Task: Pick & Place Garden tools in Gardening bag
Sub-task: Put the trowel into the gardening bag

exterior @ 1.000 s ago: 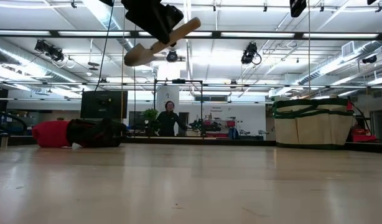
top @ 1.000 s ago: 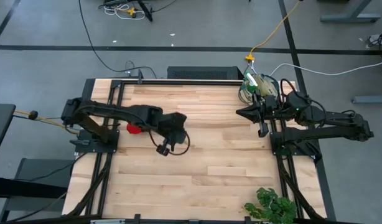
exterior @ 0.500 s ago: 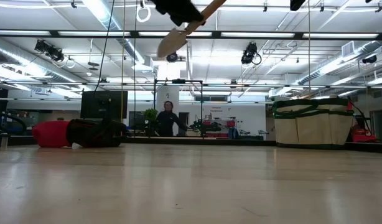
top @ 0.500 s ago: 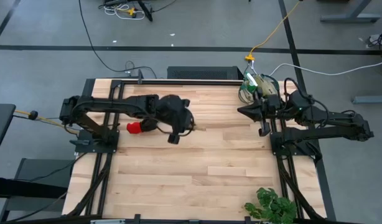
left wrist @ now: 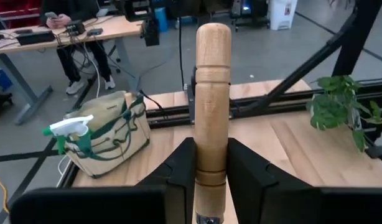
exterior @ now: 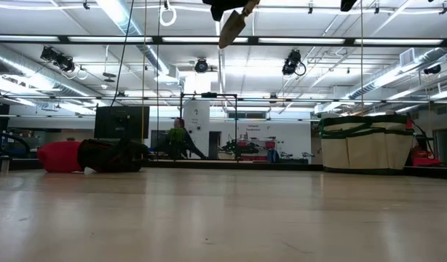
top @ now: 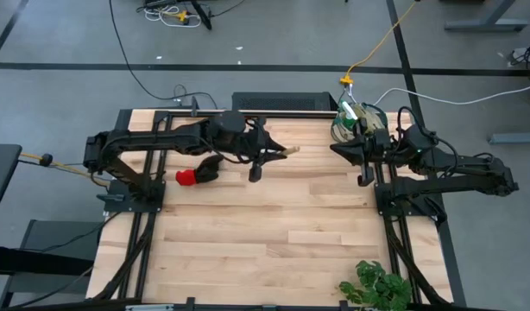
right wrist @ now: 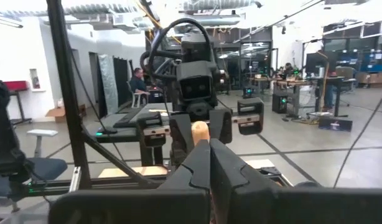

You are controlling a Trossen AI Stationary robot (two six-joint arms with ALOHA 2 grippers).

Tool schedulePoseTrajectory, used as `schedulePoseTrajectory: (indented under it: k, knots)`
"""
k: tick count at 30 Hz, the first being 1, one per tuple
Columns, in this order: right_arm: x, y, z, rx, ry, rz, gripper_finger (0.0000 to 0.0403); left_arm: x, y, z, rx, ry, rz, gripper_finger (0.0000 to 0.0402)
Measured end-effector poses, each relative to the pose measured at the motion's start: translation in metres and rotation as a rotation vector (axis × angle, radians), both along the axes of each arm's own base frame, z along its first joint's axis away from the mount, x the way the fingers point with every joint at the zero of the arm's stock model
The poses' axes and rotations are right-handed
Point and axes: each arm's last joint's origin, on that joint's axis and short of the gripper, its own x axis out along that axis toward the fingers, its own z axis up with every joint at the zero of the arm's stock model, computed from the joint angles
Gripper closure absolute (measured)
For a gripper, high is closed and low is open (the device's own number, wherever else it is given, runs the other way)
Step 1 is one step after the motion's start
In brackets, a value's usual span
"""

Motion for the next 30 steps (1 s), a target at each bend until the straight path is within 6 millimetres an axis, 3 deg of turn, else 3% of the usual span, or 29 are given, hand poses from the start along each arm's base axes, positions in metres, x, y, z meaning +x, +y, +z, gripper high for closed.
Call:
schedulePoseTrajectory:
  k: [7,15,30]
  knots:
    - [0.002,-0.001,-0.001,0.005,0.004,-0.012,0.0403,0.001,0.002,0.003,-0.008,-0.036,0.028,0.0327]
    - [0.017,-0.003,-0.002,0.022,0.002,-0.014,0.0403,0.002,0.003,0.008,-0.025,-0.088,0.037,0.0327]
    - [0.042,-0.011,0.050,-0.028,0.061,-0.060,0.0403,0.003,0.003,0.016,-0.040,-0.169,0.040,0.0327]
